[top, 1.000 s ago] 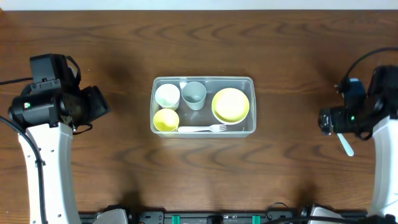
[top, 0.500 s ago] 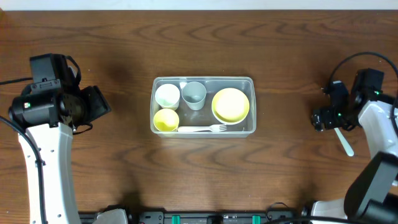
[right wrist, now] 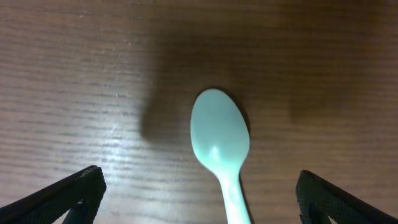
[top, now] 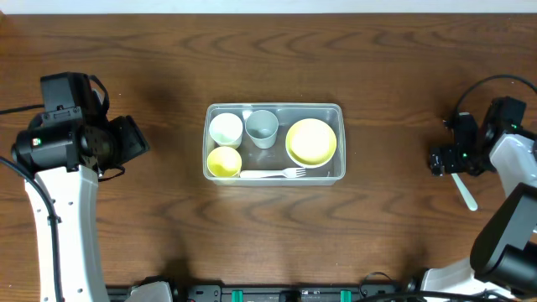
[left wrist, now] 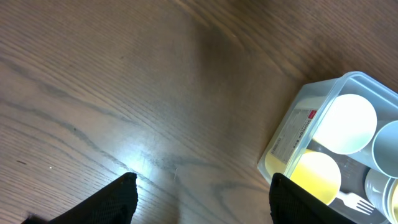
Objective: Pack container
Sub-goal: 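Move the right gripper to the light-blue spoon and grasp it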
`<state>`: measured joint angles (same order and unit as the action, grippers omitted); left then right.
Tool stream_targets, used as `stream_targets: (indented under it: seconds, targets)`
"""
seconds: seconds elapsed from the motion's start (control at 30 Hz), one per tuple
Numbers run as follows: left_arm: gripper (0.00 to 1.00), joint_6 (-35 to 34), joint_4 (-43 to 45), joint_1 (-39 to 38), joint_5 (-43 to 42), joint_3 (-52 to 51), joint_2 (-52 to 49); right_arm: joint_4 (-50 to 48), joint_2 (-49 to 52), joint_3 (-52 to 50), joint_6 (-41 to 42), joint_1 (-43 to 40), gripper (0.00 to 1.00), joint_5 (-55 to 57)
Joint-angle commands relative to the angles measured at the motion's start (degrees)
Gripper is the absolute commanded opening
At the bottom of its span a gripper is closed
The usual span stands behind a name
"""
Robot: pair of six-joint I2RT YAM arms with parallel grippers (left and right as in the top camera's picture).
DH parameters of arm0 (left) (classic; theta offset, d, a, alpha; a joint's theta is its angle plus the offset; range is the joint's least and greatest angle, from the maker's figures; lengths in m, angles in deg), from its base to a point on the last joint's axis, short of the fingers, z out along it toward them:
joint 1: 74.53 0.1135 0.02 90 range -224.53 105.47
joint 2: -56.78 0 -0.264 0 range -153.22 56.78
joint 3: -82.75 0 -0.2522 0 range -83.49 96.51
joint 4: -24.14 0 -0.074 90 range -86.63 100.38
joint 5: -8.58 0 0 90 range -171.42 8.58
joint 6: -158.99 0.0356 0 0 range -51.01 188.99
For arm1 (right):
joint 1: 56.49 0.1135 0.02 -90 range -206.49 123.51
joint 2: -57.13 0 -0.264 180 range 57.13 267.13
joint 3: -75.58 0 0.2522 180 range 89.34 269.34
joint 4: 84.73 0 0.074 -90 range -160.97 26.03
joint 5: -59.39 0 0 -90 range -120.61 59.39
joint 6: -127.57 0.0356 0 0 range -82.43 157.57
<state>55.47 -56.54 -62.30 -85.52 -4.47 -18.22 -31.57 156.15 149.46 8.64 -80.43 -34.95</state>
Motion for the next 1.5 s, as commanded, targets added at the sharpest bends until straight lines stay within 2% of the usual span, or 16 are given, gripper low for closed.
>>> stream_targets:
  seconds: [0.0,0.53,0.93,1.13,1.2,1.33,1.47]
  targets:
    - [0.68,0.1,-0.2,0.2,0.7,-0.1,0.1,-1.3,2.2,-0.1,-1.2,-0.3,0.99,-0.6]
    - [0.68,0.1,-0.3,0.2,0.7,-0.1,0.1,-4.2,7.5,-0.1,-2.0,-0.3,0.94,-0.7]
    - [0.68,0.1,-0.3,0.2,0.7,-0.1,0.1,-3.8,7.5,-0.1,-1.3,-0.3,0.76,-2.8]
    - [0.68,0.1,-0.5,0.2,0.7,-0.1,0.1,-3.9,7.5,-0.1,0.4,-0.3,0.73,-2.8]
    - [0.68,0.1,-0.5,0.2,0.7,-0.1,0.1,-3.9,7.5,-0.1,0.4,-0.3,0.65,-2.8]
    - [0.68,0.1,-0.8,0.2,0.7,-0.1,0.1,-3.9,7.5,-0.1,0.4,-0.3,0.57,-2.8]
    - [0.68,0.1,-0.8,0.2,0.7,-0.1,0.1,-3.9,7.5,-0.1,0.4,-0.3,0.56,-2.8]
